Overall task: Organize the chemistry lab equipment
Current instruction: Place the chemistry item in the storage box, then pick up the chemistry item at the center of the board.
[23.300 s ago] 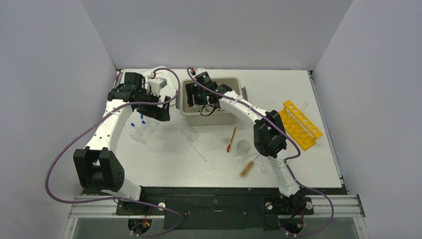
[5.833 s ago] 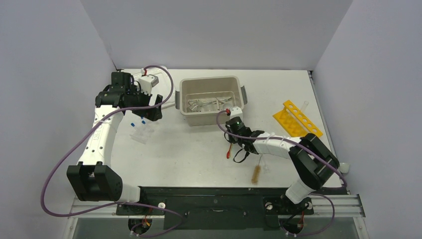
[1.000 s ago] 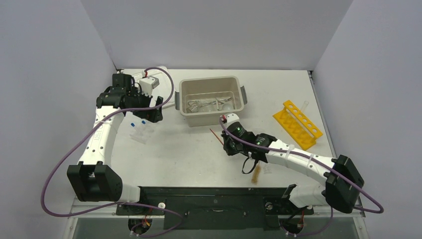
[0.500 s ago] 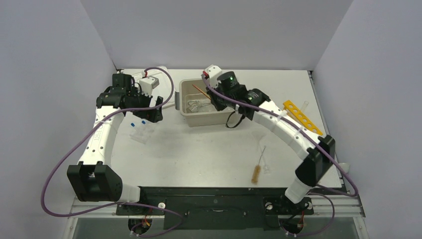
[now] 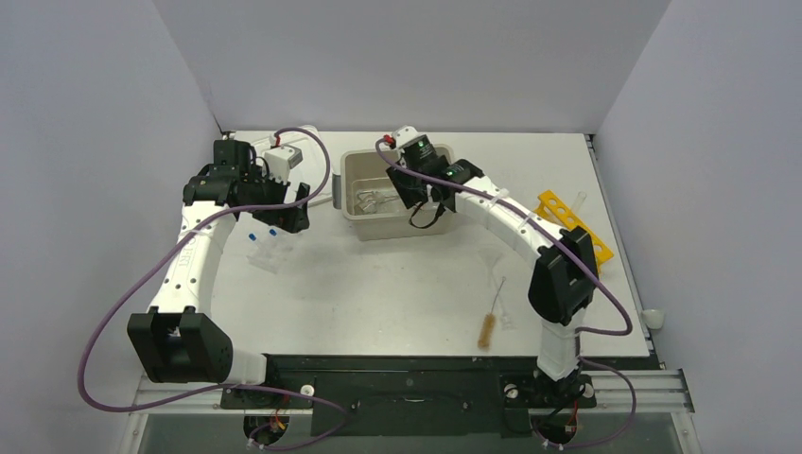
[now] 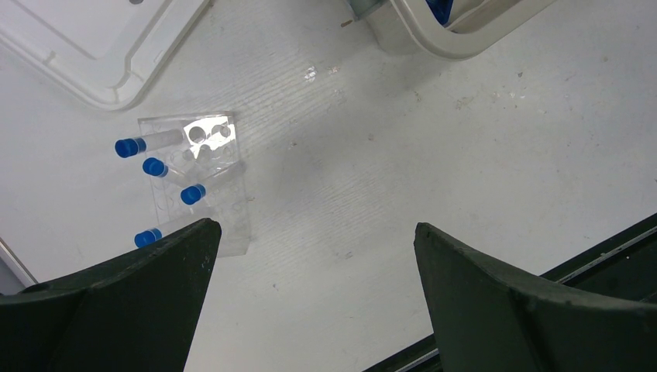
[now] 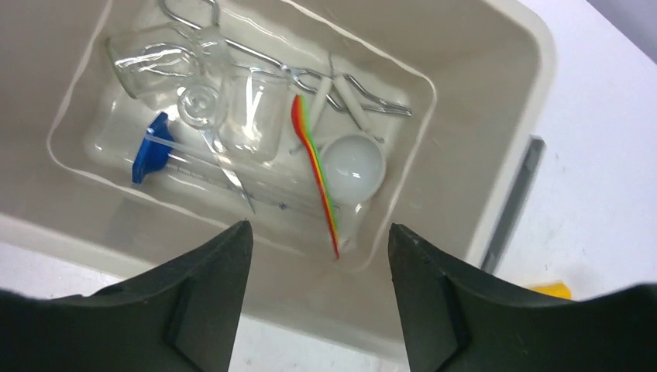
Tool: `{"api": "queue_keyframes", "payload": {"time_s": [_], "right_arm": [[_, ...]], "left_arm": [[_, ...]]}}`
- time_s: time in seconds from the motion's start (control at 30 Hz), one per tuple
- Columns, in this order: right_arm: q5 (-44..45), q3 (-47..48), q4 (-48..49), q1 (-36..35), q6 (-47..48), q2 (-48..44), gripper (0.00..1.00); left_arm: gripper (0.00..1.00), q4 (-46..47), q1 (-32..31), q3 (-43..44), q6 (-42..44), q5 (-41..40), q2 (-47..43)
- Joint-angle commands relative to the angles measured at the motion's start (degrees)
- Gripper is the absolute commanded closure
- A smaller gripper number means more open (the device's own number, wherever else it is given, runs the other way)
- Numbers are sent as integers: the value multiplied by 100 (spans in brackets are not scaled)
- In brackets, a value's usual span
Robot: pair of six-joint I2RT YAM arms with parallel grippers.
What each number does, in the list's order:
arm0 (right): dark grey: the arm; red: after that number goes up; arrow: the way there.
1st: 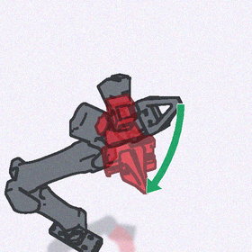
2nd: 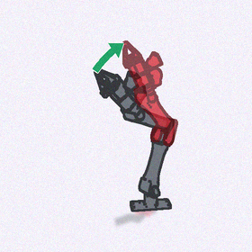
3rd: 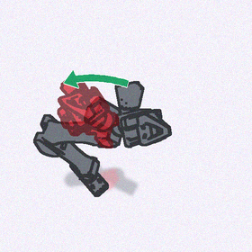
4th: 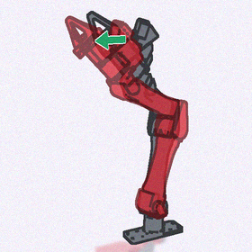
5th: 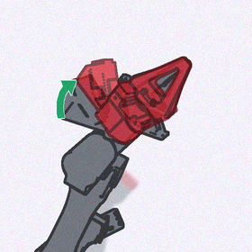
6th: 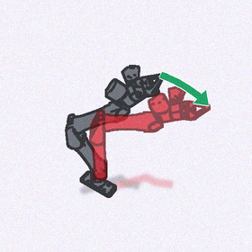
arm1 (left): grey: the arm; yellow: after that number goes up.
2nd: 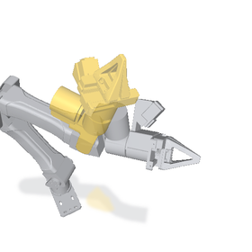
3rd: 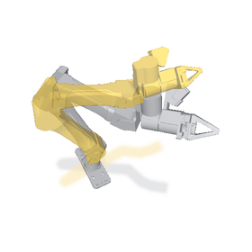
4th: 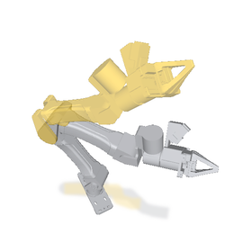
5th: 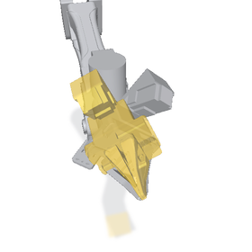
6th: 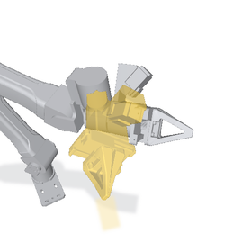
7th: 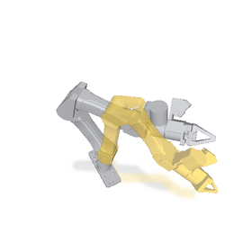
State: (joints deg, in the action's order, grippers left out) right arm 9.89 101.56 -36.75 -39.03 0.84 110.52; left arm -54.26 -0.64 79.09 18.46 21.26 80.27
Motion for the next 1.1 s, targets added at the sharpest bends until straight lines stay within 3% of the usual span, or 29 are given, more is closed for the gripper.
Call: {"api": "queue_keyframes", "payload": {"time_s": [0.0, 0.27, 0.47, 0.73, 1.07], "right_arm": [[776, -562, 547, 91, -739, -1290, 38], [1721, -2656, 313, 328, -2028, -2738, 33], [1482, -4428, 543, 726, -2691, -3345, 31], [1299, -5287, 1161, 923, -2968, -3150, 30], [946, -5393, 1928, 1128, -2929, -2292, 36]], "left_arm": [[4, 103, 38, 169, 8, 143, -69], [3, 192, 37, 32, -9, 216, -106], [3, 206, 38, -12, 0, 228, -111], [3, 197, 38, -10, -18, 264, -71], [3, 181, 30, -13, 17, 206, -110]]}}
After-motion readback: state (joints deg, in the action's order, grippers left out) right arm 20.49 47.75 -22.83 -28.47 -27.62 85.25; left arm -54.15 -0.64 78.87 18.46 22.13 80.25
